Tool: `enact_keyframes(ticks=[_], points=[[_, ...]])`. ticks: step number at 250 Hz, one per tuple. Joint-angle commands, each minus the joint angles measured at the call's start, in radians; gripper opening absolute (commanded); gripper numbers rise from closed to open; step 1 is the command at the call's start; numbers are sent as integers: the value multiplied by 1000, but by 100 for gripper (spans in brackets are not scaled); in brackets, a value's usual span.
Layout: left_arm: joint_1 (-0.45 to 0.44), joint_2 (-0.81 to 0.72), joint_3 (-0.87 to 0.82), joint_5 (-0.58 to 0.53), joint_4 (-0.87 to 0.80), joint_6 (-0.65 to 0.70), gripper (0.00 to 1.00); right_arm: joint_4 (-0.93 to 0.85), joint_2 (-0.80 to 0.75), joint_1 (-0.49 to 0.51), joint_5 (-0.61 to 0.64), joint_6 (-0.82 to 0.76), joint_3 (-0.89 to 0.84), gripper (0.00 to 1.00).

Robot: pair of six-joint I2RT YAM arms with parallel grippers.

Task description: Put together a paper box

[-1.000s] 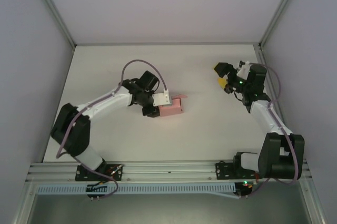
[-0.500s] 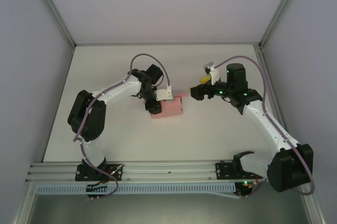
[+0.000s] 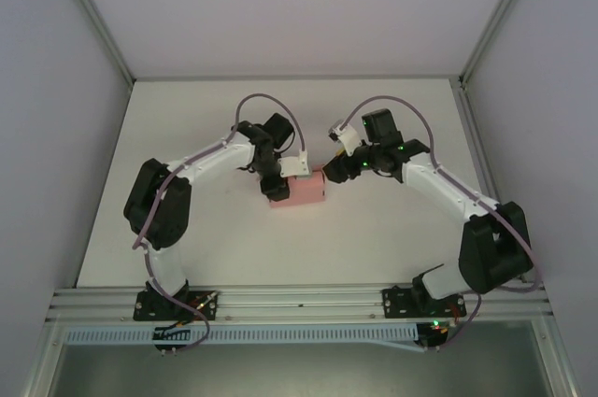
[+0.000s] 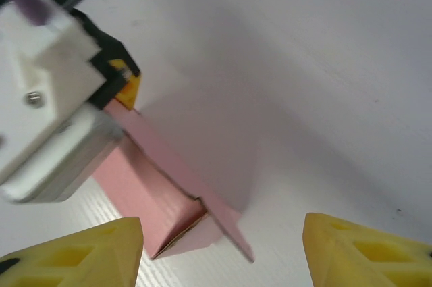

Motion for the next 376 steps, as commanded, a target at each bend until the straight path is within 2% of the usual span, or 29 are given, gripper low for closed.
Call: enact_keyframes(ticks=[1,60,97,136,166,186,219,256,273,327,353,376], points=[[-10,-2,4,-24,-17,-4,46,-41,45,9,46,-42,48,62],[-10,-7,-4,-32,3,-8,46,-95,83,12,-10,-87,68,45],[-9,-7,-3,-36,4,-10,46,-108,88,15,-18,-63,77,16],[-10,-6,3,-50,12,-23,46,-128,76,20,-47,6,95,6],[-10,2,3,-80,23,-34,45,-105,70,20,-97,145,97,3],[-10,11,9,-91,24,-35,45,-61,72,22,-142,302,91,0],[-10,17,19,-95,23,-40,45,-56,111,21,-213,532,101,0],[-9,21,14,-117,14,-33,45,-153,124,14,-271,577,147,0],[-9,25,14,-118,8,-30,45,-168,127,-8,-336,598,161,0],[-11,34,23,-112,-2,-33,45,-81,164,-41,-479,771,161,0],[-13,41,32,-112,-11,-29,45,-16,169,-35,-493,843,149,0],[-15,58,47,-114,-29,-27,45,-44,182,-34,-493,859,172,0]])
